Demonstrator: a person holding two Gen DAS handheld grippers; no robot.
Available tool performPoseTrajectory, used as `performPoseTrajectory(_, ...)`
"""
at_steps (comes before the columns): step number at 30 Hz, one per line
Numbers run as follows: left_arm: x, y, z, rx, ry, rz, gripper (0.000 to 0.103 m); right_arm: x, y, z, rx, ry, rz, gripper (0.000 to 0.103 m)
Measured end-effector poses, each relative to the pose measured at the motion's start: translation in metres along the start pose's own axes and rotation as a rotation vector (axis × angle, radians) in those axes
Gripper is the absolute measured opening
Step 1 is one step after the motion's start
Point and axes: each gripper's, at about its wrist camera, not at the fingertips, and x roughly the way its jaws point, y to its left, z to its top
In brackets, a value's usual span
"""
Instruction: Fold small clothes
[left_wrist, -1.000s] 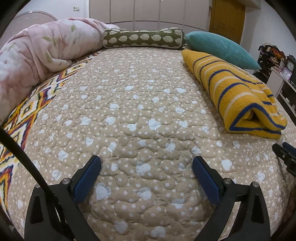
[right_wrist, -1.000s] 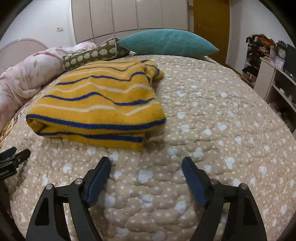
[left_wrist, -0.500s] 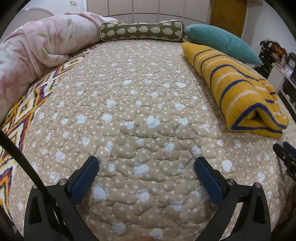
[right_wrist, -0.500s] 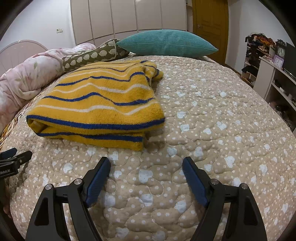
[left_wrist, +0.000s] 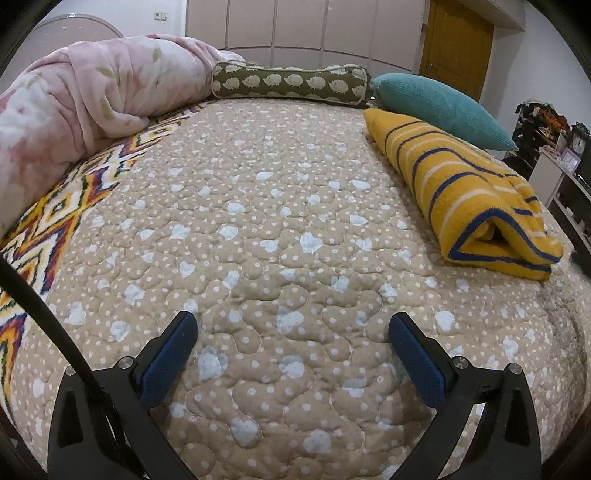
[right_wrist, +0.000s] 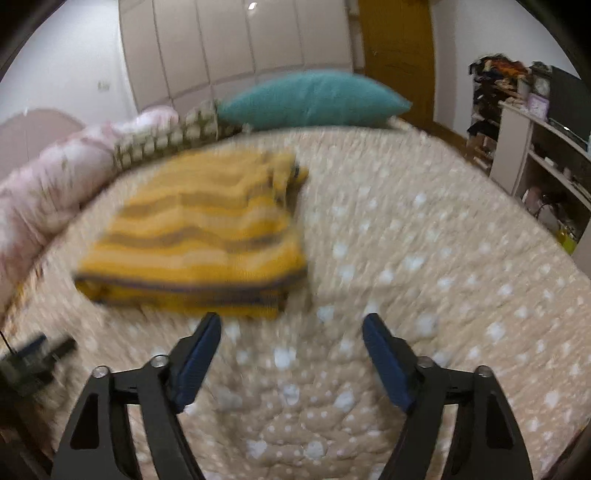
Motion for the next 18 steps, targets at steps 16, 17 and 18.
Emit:
performPoseTrajectory(16,0.001,0.001,0.000,0.004,0.007,0.006,0.103,0.057,0.085,0.052,-0.229,0.090,-0.008,0.039)
performPoseTrajectory(17,0.002,0.000,0.000,0.006,0.008,0.008,0.103,0.048,0.091,0.057,-0.224,0.062,0.028,0.039)
performPoseTrajectory(18,0.002,0.000,0.000,0.006,0.008,0.009,0.103,0.041,0.097,0.062,-0.226,0.043,0.054,0.039)
